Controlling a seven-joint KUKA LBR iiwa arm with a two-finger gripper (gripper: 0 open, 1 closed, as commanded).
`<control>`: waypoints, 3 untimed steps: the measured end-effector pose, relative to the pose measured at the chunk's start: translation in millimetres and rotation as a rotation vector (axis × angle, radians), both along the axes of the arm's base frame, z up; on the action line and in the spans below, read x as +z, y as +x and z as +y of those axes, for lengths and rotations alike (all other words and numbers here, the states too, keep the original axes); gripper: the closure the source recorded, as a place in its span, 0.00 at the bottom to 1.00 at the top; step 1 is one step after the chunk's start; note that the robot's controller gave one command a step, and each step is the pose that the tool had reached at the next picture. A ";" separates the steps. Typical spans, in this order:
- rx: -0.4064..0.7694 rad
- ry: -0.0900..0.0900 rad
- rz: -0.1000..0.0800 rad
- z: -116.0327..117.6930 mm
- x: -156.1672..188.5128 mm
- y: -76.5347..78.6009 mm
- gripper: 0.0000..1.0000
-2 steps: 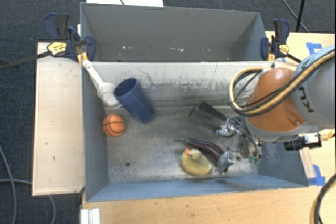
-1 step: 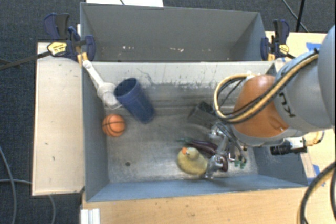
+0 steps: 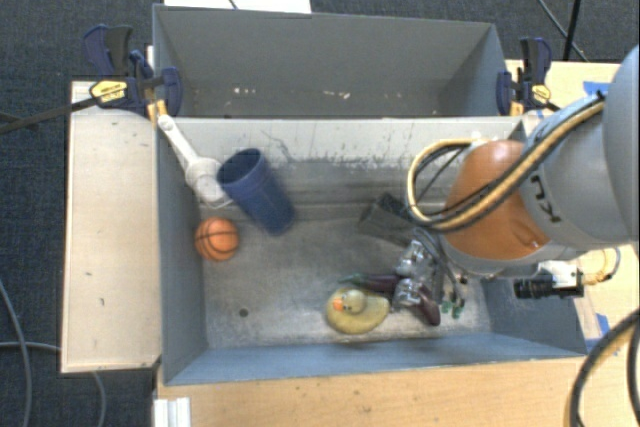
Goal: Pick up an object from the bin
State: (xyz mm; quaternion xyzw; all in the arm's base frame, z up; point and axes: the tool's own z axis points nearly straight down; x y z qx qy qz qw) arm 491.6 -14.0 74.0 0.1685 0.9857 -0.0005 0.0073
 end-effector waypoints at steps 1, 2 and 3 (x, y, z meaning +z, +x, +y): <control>0.001 0.000 0.000 0.0 0.0 0.0 1.00; 0.001 0.001 0.005 0.0 3.7 -0.9 1.00; 0.004 0.003 0.014 0.7 18.6 -2.6 1.00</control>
Offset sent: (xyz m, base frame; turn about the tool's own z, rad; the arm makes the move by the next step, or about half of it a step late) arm -0.0001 -0.0001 0.0557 0.0000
